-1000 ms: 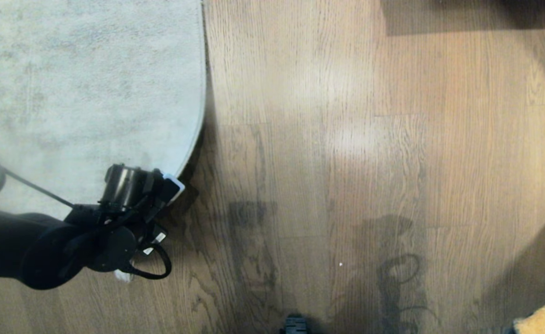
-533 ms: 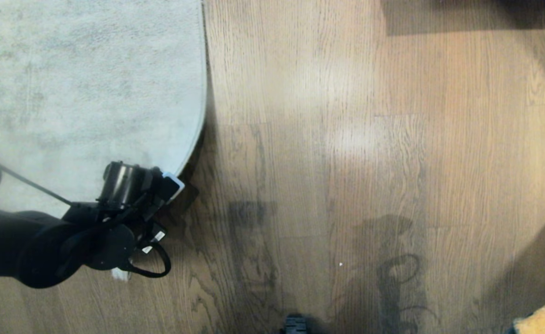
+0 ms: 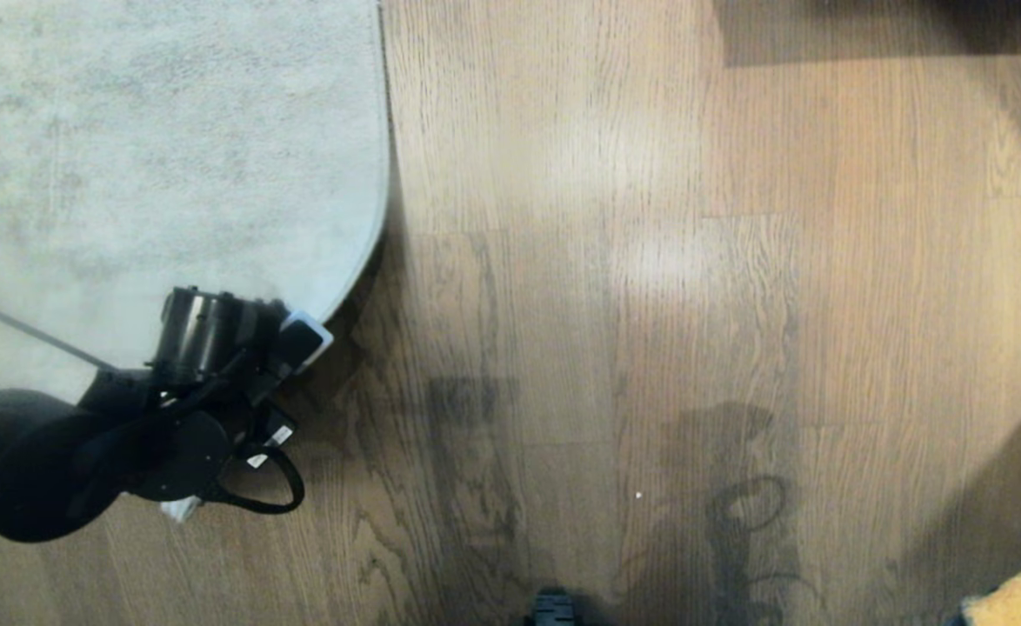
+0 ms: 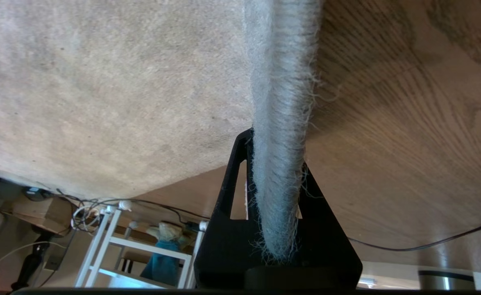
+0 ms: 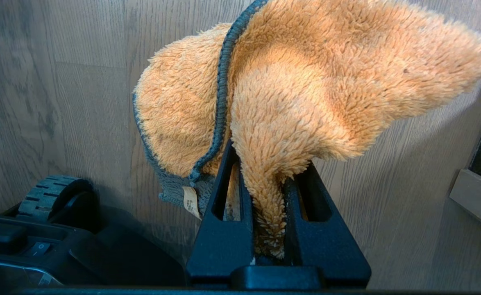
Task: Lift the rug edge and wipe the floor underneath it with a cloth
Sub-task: Lift up the carpet
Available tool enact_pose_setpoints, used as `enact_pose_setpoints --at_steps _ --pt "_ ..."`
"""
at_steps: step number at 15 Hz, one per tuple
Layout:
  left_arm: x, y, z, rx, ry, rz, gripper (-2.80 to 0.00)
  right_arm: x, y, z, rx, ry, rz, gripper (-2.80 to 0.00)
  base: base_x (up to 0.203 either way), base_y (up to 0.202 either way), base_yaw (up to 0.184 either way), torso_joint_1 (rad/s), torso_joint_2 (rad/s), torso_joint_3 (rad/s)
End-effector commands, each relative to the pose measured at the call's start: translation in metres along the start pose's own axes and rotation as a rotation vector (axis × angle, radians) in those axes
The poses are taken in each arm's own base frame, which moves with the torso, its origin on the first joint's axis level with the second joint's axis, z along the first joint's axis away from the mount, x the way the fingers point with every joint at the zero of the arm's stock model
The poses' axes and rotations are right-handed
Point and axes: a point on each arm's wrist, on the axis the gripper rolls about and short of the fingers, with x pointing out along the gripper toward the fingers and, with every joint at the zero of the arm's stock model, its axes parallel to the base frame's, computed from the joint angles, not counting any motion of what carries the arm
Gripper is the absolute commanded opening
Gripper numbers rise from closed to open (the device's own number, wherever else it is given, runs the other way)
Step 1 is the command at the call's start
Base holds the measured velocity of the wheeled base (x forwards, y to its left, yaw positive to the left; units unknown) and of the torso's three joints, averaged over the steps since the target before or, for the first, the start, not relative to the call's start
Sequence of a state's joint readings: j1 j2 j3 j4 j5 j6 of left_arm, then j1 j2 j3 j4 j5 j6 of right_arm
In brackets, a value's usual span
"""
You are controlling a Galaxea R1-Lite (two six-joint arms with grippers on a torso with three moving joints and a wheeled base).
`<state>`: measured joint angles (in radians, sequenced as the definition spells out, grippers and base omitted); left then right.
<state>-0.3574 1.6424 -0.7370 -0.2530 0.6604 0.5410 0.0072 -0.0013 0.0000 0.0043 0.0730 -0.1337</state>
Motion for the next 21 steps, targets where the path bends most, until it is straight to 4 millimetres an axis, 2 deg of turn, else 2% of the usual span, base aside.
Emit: enact_pose_setpoints --at_steps 1,10,15,21 --pt "-0.009 0.011 -0.002 -0.014 -0.016 0.020 -2.80 0.000 0.000 0.000 -0.001 0.001 0.001 -2.80 0.000 0.000 0.000 0.000 0.00 0.000" --pt "-0.027 0.070 -0.024 0.030 -0.022 0.092 -2.80 0.000 0.000 0.000 -0.001 0.001 0.001 -2.80 0.000 0.000 0.000 0.000 0.00 0.000" --pt "-0.027 0.080 -0.027 0.004 -0.029 0.100 -2.80 0.000 0.000 0.000 -0.001 0.001 0.001 -2.80 0.000 0.000 0.000 0.000 0.00 0.000" --pt "-0.026 0.081 -0.030 -0.001 -0.030 0.092 -2.80 0.000 0.000 0.000 -0.001 0.001 0.001 -2.80 0.000 0.000 0.000 0.000 0.00 0.000"
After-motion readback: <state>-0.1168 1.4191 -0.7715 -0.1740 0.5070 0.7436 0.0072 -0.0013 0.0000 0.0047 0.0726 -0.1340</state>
